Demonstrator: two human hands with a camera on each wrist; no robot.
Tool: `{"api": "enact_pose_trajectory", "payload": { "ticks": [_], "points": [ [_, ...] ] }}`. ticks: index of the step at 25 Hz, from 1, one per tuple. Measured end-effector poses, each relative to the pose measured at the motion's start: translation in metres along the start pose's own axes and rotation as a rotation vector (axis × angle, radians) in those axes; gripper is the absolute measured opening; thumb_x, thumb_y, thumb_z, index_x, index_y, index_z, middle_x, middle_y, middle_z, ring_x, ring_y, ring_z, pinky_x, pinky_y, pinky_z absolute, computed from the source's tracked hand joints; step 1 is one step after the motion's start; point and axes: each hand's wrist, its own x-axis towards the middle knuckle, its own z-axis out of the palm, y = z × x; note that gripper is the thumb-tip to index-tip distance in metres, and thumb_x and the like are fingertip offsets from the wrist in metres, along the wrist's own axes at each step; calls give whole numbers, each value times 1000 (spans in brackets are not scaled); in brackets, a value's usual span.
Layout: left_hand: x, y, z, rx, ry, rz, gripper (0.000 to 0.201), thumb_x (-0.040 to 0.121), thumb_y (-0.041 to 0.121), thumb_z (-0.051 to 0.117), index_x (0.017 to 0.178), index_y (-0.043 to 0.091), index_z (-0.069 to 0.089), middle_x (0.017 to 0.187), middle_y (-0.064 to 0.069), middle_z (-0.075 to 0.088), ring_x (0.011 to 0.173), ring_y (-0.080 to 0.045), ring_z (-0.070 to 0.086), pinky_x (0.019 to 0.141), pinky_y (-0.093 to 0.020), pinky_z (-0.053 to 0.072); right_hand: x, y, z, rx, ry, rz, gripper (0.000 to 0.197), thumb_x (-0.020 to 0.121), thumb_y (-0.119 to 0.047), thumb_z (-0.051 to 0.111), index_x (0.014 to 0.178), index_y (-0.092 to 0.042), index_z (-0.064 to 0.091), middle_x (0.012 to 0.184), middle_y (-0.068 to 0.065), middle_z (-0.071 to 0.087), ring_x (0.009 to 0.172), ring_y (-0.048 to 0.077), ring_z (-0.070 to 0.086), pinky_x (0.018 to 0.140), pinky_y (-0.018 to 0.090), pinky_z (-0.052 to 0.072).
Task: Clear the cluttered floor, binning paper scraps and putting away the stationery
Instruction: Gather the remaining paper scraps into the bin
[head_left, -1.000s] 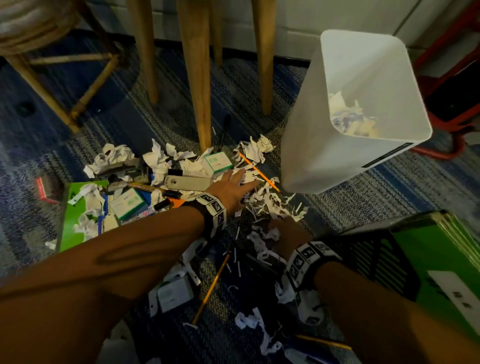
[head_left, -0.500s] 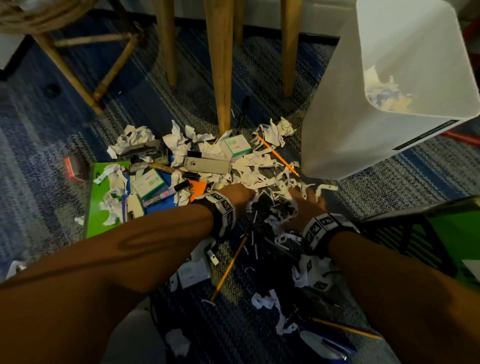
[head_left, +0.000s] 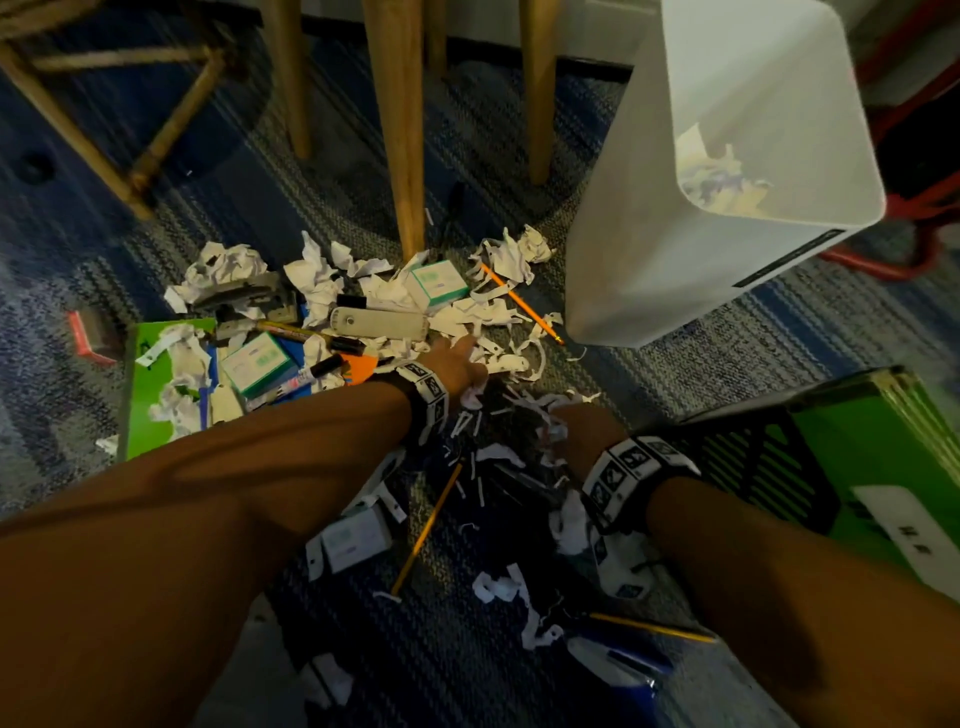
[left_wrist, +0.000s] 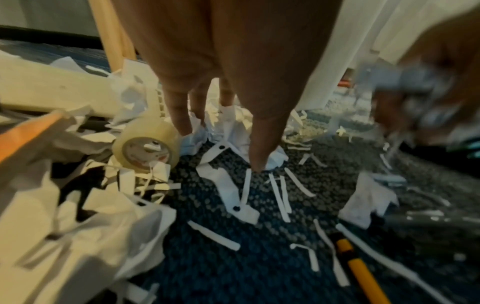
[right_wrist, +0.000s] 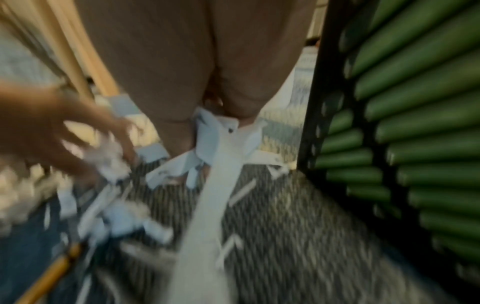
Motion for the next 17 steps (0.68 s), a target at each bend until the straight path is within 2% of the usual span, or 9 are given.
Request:
{"api": "enact_pose_trajectory", "payload": {
  "ticks": [3,5,7,8,10,11,13,15,17],
  "points": [
    [6,9,-9,124,-53,24,26,94,25,53,119,25,59,140,-12,36,124,-42,38,103,-44,36,-17,0,-37,-15,20,1,29,91,-20,60,118,-10,62,115,8,62,111,27,58,92,33,44],
    [3,12,-18,139,-24,58,27,94,23,53,120,20,59,135,-12,43,118,-36,47,99,-37,37,-31,-5,-64,-5,70,3,32,87,-25,63,118,-15,62,115,7,63,109,26,58,88,32,44],
    [-2,13,-25,85,45,74,25,92,18,56,116,13,62,132,-14,48,112,-35,54,96,-37,42,-45,-14,-91,31,108,-45,31,85,-27,66,115,-18,64,109,4,65,101,23,60,83,31,44],
    [-6,14,-27,45,82,73,24,90,15,57,112,12,64,128,-15,51,109,-36,56,94,-39,45,-52,-18,-103,125,115,-44,27,84,-27,69,109,-19,66,102,1,66,93,20,61,79,28,45],
    [-15,17,-33,-49,169,45,22,85,13,62,107,12,65,117,-15,56,102,-36,58,88,-37,47,-69,-27,-129,363,118,-72,11,81,-24,74,90,-23,68,86,-8,68,73,9,61,70,24,47],
    [-19,20,-38,-96,208,29,24,82,13,64,106,12,64,113,-15,58,101,-35,58,85,-36,47,-80,-33,-143,382,160,-110,9,79,-24,76,81,-25,67,81,-11,67,67,2,59,66,22,46],
    [-29,26,-53,-178,294,1,29,81,14,67,110,11,63,109,-14,61,101,-34,58,82,-35,46,-99,-41,-170,360,236,-194,13,77,-23,78,77,-27,66,77,-15,65,61,-6,55,62,16,43],
    [-43,33,-73,-255,417,-16,30,82,16,68,111,13,64,109,-12,63,101,-31,59,81,-33,46,-117,-45,-196,434,296,-243,12,77,-23,79,81,-24,68,72,-13,65,54,-5,57,59,12,44],
    [-57,36,-95,-381,545,-23,26,81,17,71,106,15,67,107,-9,65,98,-28,60,78,-31,45,-130,-42,-221,530,399,-286,12,77,-20,79,82,-18,68,69,-8,67,54,1,60,58,14,48]
  ]
}}
